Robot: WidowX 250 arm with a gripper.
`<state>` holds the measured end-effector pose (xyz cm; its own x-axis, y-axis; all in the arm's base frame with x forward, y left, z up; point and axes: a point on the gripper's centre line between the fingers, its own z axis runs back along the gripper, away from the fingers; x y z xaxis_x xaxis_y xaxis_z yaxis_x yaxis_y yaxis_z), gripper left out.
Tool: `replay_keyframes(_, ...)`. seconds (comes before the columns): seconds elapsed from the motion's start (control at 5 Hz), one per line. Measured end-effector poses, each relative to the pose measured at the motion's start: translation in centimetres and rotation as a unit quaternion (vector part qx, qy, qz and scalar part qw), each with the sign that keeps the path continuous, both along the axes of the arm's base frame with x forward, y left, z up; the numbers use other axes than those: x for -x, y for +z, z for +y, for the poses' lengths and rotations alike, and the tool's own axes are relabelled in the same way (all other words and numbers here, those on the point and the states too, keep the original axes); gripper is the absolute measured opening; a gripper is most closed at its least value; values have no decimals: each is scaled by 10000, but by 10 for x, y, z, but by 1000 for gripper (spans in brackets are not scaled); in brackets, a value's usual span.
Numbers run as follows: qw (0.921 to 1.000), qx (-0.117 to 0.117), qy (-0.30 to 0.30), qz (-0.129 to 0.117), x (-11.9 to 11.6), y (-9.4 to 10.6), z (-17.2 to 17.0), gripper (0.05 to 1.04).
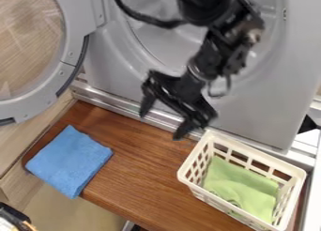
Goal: Move the white basket to the right side of the table
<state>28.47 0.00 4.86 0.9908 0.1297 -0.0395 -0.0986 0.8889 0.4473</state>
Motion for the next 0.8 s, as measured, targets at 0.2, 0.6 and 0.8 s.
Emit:
replay_keyframes(0.2,9996,232,168,-1,-13,9,28,1000)
replay_keyframes(0.6,9977,588,289,-168,-60,18,47,1000)
replay_keyframes(0.8,9964,809,207,-143,-71,7,57,1000)
